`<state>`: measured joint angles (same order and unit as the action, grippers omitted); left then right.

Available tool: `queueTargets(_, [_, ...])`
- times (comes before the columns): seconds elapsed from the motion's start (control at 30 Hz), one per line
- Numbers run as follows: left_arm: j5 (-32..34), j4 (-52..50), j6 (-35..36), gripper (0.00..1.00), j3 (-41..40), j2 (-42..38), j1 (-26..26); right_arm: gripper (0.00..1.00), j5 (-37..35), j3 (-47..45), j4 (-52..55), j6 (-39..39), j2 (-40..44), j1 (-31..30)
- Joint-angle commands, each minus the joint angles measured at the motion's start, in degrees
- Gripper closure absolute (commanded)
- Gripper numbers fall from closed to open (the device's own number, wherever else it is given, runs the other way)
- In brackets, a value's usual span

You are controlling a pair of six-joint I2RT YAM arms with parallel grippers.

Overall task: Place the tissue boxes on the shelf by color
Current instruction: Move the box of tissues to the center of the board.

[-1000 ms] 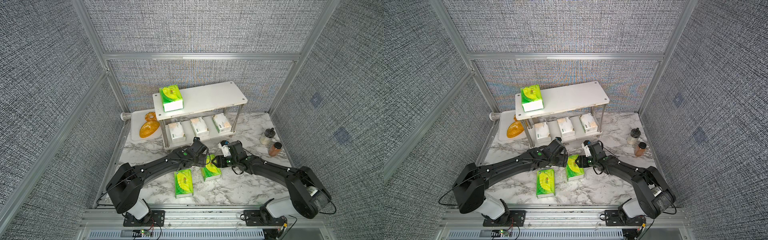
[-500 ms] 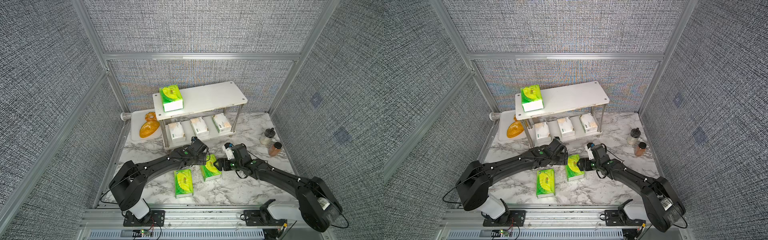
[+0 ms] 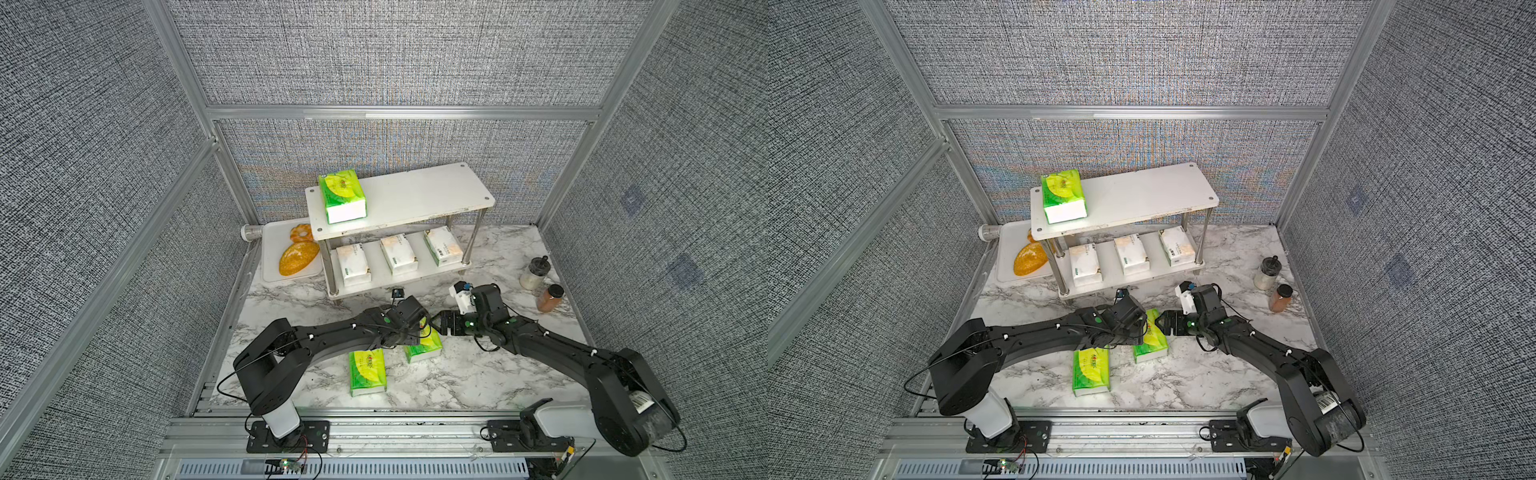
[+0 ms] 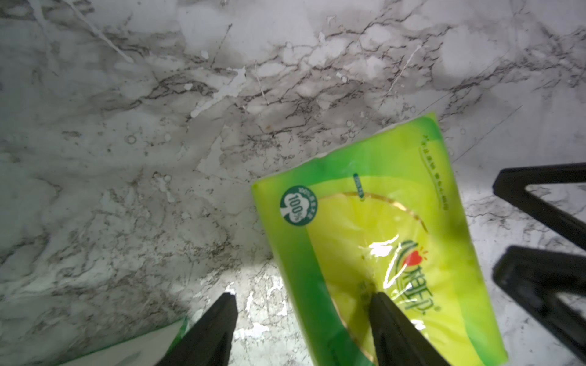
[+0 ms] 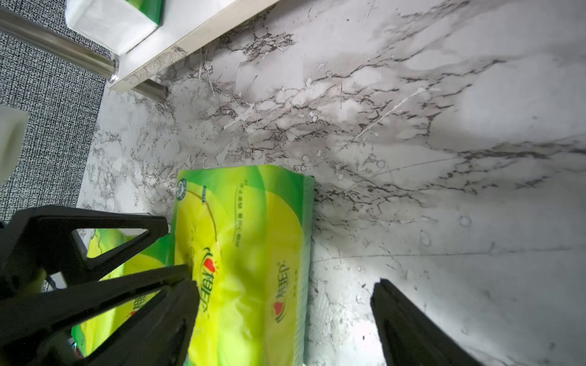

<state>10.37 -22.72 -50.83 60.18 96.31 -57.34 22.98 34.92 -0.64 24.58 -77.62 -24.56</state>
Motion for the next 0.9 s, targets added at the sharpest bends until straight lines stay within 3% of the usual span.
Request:
queueTargets(0.0, [0.05, 1.47, -0.79, 0.34, -1.7, 0.51, 0.04, 0.09, 3.39, -0.75, -1.86, -0.34, -0.54, 0.01])
queueTargets(0.23, [-0.19, 4.34, -1.74, 0.44, -6.62, 0.65, 0.04, 0.08, 6.63, -4.17, -4.95, 2.08, 0.06, -0.6])
queueTargets(0.3, [0.07, 4.77, -1.92, 0.47, -7.77, -0.1, 0.08, 0.04, 6.53, -5.06, -5.64, 3.04, 0.17, -1.39])
queueTargets(0.57, [-0.59, 7.07, -0.88, 0.59, -11.77, -3.65, 0.3, 0.03, 5.89, -7.17, -11.05, 8.47, -0.6, -4.64])
queueTargets(0.87, [-2.13, 9.45, -0.21, 0.59, -14.24, -3.68, 0.74, 0.03, 5.28, -7.58, -14.26, 11.23, -1.89, -7.12])
